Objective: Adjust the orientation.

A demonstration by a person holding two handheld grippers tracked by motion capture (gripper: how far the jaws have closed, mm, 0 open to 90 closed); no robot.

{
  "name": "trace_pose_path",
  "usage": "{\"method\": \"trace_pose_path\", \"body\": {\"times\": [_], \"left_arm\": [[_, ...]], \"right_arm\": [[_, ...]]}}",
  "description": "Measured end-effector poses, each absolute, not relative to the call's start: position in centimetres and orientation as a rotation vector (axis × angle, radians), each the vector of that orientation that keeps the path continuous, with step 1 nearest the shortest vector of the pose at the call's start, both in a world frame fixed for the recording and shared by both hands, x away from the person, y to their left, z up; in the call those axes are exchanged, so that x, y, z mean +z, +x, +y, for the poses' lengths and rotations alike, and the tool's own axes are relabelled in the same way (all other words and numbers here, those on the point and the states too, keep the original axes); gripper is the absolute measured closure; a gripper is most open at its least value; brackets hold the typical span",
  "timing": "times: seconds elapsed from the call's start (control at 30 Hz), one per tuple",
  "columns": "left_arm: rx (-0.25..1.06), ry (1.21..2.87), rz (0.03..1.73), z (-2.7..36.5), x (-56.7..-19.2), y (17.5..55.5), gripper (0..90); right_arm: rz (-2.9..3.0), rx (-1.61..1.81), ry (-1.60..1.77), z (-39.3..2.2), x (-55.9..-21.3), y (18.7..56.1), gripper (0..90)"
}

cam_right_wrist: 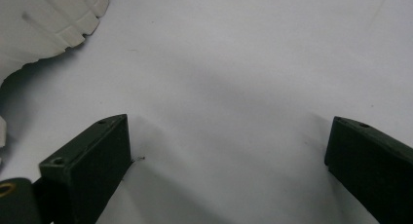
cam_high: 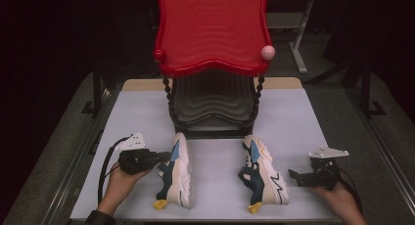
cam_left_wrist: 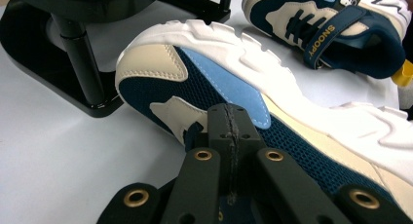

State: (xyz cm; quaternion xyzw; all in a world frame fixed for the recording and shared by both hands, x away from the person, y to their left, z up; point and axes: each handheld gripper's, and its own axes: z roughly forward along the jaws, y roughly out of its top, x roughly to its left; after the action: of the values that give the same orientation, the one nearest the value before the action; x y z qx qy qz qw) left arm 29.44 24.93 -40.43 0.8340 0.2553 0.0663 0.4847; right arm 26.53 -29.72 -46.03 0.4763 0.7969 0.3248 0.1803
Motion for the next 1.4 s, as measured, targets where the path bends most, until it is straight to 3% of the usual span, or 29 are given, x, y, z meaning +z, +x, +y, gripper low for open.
{"method": "trace_pose_path", "body": {"times": [0.9, 1.4], "left_arm": [[0.101, 2.075, 0.491, 19.5, -38.8, 31.2, 90.0], [0.095, 2.179, 0.427, 14.3, -38.4, 32.3, 90.0]], "right_arm": [[2.252, 0.918, 1.345, -29.7, -46.0, 26.5, 2.1], [2.251, 0.919, 1.345, -29.7, -46.0, 26.5, 2.1]]}}
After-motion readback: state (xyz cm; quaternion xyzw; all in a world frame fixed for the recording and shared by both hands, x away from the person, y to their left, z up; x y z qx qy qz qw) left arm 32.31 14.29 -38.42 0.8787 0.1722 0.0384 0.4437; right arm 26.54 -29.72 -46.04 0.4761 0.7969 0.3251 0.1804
